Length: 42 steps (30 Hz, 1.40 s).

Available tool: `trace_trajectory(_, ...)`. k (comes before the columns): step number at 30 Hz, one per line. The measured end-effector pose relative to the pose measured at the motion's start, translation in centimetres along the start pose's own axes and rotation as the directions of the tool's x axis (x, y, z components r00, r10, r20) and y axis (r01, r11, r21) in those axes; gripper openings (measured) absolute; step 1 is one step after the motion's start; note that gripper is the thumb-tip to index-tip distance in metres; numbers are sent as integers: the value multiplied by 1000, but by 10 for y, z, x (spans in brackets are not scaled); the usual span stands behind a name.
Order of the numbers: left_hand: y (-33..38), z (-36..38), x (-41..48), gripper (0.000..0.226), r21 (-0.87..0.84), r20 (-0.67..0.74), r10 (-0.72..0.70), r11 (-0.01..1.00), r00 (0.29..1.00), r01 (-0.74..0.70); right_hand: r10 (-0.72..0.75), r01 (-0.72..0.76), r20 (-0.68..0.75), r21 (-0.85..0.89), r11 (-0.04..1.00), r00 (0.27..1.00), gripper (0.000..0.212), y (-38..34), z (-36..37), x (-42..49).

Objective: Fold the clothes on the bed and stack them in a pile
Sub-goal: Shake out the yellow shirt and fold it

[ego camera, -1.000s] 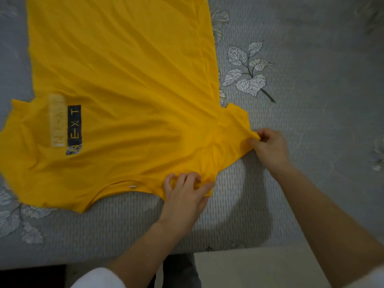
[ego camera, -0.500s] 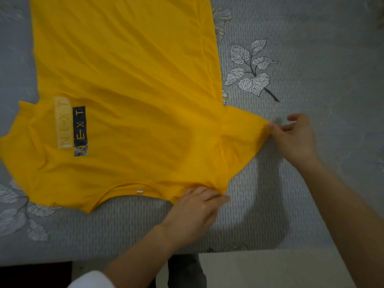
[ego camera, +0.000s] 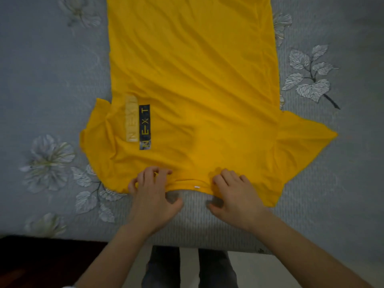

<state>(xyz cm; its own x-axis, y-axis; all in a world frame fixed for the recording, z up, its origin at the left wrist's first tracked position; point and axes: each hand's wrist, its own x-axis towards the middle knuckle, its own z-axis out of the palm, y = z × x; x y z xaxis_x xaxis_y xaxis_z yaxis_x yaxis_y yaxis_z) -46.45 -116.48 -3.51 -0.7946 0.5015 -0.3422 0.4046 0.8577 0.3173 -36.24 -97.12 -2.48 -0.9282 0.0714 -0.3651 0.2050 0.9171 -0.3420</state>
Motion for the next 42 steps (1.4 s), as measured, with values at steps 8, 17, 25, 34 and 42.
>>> trace_trajectory(8, -38, -27, 28, 15, 84, 245, 194, 972, 950, -220, 131, -74, 220, -251, 965, 967, 33, -1, -12, 3)
trace_trajectory(17, -57, -58, 38, 23, -374, 471, 110, 923, 875, 85, 264, -272, 528, -64, 960, 807, 21, -7, -44, 22)
trace_trajectory(25, -132, -90, 109, 43, -770, 6, -675, 468, 738, 434, 157, -158, 10, 85, 984, 987, 73, -93, -9, 129)
trace_trajectory(34, -179, -116, 105, 4, -873, 388, -391, 134, 834, 469, 150, -149, -2, -85, 985, 989, 71, -89, 28, 141)
trace_trajectory(42, -224, -102, 75, 11, -897, 115, -650, 258, 751, 360, 169, -168, -4, -88, 982, 986, 69, -88, 34, 143)
